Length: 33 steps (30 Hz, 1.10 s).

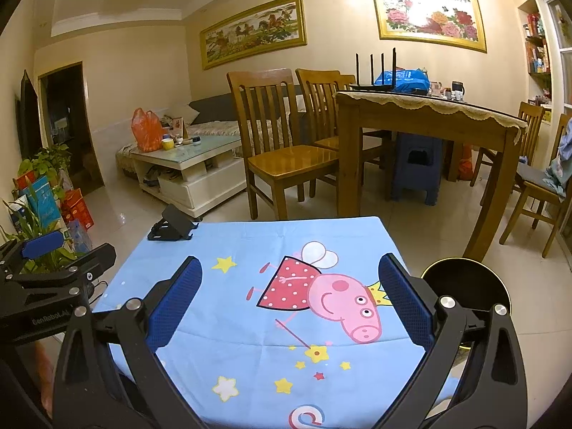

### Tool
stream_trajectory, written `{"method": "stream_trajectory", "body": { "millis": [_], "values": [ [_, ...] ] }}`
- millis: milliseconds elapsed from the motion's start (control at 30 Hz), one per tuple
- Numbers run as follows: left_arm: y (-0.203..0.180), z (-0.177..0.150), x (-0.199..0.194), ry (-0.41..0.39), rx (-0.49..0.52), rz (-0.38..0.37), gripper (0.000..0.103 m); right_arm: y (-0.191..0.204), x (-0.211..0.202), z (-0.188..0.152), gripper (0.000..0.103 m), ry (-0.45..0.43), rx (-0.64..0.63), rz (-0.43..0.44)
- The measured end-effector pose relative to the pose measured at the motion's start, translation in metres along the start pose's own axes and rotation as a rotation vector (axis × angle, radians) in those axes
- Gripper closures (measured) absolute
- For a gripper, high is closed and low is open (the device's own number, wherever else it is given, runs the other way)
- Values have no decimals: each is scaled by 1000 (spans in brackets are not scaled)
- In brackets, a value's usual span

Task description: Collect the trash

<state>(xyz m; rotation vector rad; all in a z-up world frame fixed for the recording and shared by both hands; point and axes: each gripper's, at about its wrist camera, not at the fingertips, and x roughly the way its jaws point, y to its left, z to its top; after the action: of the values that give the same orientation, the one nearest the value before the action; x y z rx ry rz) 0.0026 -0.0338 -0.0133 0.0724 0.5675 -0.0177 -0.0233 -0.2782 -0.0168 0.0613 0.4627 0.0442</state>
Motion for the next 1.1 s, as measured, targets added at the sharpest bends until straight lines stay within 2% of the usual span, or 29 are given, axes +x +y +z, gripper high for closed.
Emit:
{"method": "stream_trajectory", "body": {
  "millis": [300,533,1100],
  "values": [
    [1,0,0,-1,0,3,7,0,1,-1,5,0,-1,0],
    [-2,1,-4,-12,1,34,7,1,0,1,6,0,0,3],
    [-2,1,-4,-10,-3,28,7,1,-2,2,6,3,-1,8]
  ]
}}
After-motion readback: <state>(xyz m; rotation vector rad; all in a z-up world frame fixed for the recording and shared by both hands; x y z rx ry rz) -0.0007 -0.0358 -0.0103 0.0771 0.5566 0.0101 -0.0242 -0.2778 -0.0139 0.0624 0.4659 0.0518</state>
